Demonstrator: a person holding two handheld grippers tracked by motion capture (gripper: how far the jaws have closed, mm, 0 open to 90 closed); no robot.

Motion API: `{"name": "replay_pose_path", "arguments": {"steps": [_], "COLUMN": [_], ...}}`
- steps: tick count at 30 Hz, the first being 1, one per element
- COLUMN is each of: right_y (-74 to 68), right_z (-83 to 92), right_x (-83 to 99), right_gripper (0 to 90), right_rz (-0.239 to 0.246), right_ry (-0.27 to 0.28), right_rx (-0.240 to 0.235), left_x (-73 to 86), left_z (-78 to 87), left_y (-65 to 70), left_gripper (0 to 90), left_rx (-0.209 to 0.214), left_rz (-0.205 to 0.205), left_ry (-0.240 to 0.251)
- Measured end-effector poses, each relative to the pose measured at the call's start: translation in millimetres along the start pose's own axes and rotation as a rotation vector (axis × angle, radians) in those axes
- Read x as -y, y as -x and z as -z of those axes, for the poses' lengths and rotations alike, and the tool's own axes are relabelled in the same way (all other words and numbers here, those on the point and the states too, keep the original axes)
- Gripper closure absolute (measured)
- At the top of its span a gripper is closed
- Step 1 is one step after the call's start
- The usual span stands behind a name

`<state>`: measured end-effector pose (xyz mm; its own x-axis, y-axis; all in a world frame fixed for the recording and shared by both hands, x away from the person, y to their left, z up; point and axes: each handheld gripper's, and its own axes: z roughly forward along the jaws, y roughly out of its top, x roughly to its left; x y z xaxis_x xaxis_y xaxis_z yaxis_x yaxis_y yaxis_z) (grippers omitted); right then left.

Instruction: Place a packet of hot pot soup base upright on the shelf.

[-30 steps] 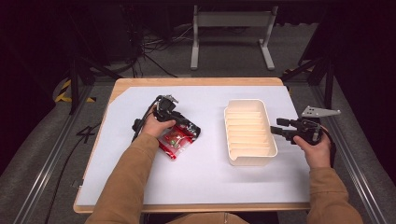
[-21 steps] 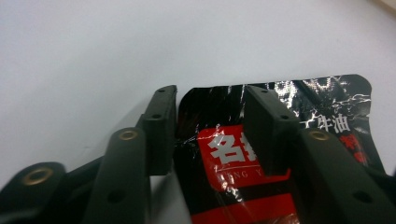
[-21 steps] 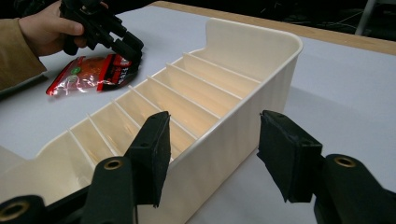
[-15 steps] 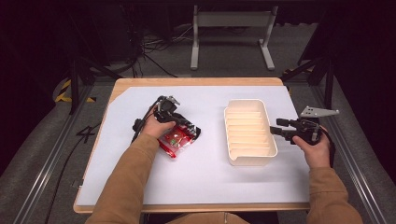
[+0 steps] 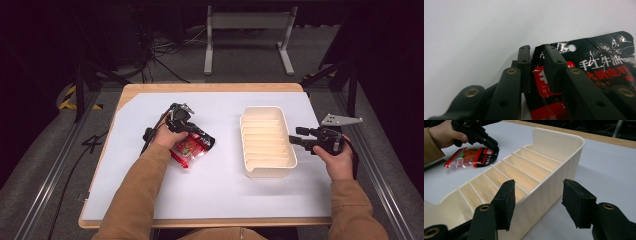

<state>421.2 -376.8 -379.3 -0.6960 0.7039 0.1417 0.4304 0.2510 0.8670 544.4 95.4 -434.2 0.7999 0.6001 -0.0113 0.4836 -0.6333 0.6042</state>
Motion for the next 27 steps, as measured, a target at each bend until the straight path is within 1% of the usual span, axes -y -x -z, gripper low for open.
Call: {"name": "replay_pose_path", "arguments": {"steps": [3,6,9,10,11,13,15,18,19,21,23,24,25,27], "right_y": [0.3,0.1,0.0,0.1,0.4,0.8,0.8,0.8,0.7,0.6,0.5,0.7,0.8,1.1], "right_z": [-0.5,-1.2,-1.6,-1.6,-1.6,-1.6,-1.6,-1.7,-1.8,-1.6,-1.4,-1.3,-1.1,-1.1], "right_x": [0.0,-0.3,-0.4,-0.5,-0.5,-0.7,-0.9,-1.4,-1.5,-1.9,-2.3,-2.4,-2.5,-2.6], "right_gripper": [44.0,44.0,44.0,44.0,44.0,44.1,44.0,44.1,44.1,44.0,44.1,44.3,44.4,44.6], "right_rz": [0.002,0.004,0.004,0.004,0.007,0.007,0.007,0.005,0.005,0.003,0.003,0.004,0.004,0.004], "right_ry": [0.001,-0.001,-0.001,-0.001,-0.001,0.0,0.002,0.004,0.004,0.004,0.003,0.004,0.005,0.005], "right_rx": [0.001,0.002,0.003,0.002,0.004,0.003,0.004,0.003,0.004,0.003,0.004,0.004,0.004,0.005], "left_x": [0.2,0.3,1.1,1.2,1.3,1.4,1.3,1.0,0.7,-0.3,-1.6,-2.4,-2.7,-3.4], "left_z": [0.1,1.7,3.6,5.5,8.2,12.8,15.4,25.2,28.5,36.6,44.6,48.6,51.6,60.8], "left_y": [0.7,0.1,-0.1,-1.1,-1.7,-2.2,-1.9,-0.4,0.4,1.5,3.5,5.2,6.4,9.5], "left_gripper": [85.7,89.3,90.0,90.0,90.0,90.0,90.0,90.0,90.0,90.0,90.0,90.0,90.0,90.0], "left_rx": [-0.007,-0.006,-0.004,-0.002,0.002,0.002,-0.002,-0.007,-0.003,0.002,0.002,-0.002,-0.006,-0.002], "left_rz": [-0.002,-0.002,0.011,0.008,0.015,0.015,0.009,0.003,0.006,0.002,0.001,0.0,-0.006,-0.014], "left_ry": [0.002,-0.003,0.008,0.009,0.018,0.031,0.031,0.054,0.067,0.087,0.099,0.095,0.097,0.111]}}
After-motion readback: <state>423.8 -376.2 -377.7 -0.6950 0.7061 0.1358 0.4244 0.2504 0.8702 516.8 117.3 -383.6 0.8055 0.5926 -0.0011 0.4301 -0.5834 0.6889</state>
